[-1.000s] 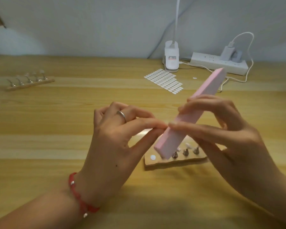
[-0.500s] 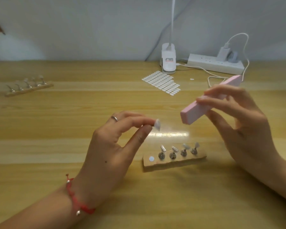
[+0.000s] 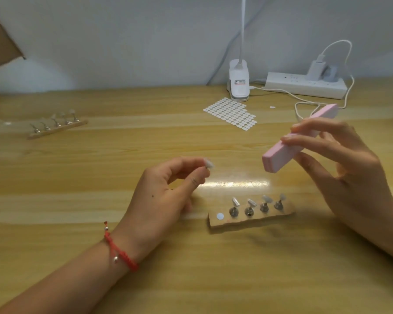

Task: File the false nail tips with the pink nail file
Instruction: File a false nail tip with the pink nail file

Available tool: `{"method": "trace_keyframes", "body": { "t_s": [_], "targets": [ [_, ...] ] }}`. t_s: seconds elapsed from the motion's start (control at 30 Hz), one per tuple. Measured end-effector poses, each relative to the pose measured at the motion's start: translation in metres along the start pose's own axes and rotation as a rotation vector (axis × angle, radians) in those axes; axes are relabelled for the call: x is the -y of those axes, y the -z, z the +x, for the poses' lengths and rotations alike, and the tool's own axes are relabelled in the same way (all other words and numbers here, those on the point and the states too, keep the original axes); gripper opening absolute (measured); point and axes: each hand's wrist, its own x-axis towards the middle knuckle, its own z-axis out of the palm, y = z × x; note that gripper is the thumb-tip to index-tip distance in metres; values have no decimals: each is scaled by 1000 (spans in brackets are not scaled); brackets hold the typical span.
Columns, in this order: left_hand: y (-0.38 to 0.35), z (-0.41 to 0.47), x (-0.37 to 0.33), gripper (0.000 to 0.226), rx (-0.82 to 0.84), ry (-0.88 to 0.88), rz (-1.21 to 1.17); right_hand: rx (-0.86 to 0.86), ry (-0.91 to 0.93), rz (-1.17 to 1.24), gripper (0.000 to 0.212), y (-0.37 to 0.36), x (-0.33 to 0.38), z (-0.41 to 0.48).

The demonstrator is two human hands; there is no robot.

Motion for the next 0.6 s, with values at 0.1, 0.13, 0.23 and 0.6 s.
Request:
{"method": "trace_keyframes", "body": {
  "t_s": [0.1,0.13,0.23,0.6],
  "targets": [
    [0,0,-1,20,11,20,32,9,6,2,33,1,0,0],
    [0,-1,-2,19,15,20,46,12,7,3,32,1,0,0],
    [-1,-1,-8,21,19,19,92,10,8,-4,34,1,1,0],
    [-1,-8,-18,10,177,33,126,33,-9,30,35,3,5,0]
  ]
}}
